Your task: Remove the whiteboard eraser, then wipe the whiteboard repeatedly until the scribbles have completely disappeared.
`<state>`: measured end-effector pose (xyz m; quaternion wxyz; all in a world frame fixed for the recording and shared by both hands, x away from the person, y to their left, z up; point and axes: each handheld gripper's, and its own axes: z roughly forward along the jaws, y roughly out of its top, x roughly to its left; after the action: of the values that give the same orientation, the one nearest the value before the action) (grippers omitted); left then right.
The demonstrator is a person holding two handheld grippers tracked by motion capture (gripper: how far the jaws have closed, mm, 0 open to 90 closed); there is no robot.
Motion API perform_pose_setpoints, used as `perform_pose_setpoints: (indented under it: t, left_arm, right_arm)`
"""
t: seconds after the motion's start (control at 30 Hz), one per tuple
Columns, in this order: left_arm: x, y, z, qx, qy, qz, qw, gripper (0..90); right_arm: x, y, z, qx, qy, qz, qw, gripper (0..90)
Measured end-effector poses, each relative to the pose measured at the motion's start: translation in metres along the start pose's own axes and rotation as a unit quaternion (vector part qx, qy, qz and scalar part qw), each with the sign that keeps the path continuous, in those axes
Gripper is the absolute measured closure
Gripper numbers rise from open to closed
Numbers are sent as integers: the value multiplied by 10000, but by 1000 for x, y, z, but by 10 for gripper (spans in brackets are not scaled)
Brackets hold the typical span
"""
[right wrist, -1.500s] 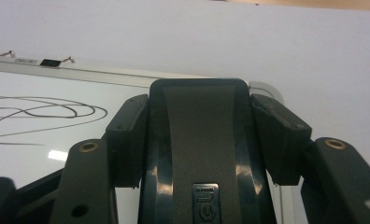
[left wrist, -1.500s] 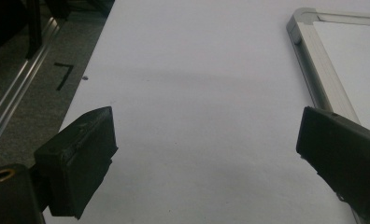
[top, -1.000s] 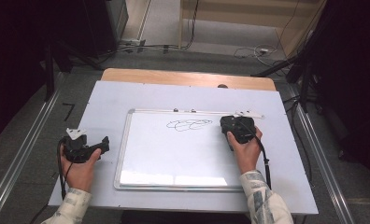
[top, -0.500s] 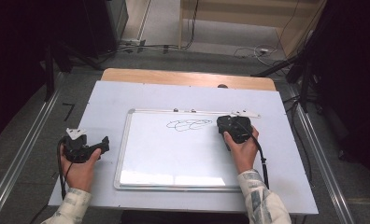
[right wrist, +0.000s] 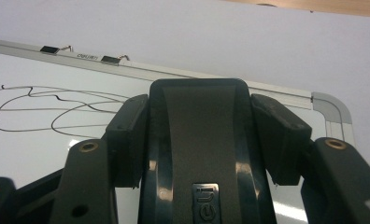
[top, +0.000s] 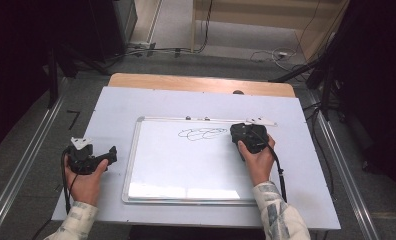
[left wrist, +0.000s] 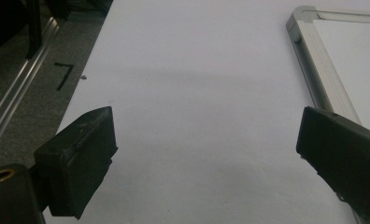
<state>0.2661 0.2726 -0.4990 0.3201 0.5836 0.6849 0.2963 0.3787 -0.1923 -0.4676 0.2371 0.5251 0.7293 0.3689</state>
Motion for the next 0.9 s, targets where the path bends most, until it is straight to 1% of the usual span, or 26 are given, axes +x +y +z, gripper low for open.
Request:
perform_pose_setpoints:
  t: [0.27, 0.4, 0.67, 0.8, 0.9]
  left_arm:
    - [0, 0, 0, -12, 3, 0, 10000, 52]
    - [0, 0, 0, -15, -3, -5, 10000, 52]
    - [0, 0, 0, -21, -12, 4, 10000, 52]
    - [1, 0, 0, -28, -14, -22, 10000, 52]
    - [1, 0, 0, -36, -17, -12, 10000, 52]
  right_arm:
    - [5, 1, 2, -6, 47, -76, 10000, 390]
    - [7, 1, 5, 38, 39, -108, 9999, 390]
    - [14, 1, 10, 56, 85, -185, 9998, 390]
    - [16, 2, 13, 53, 32, -214, 9998, 390]
    - [13, 4, 15, 52, -30, -194, 9998, 390]
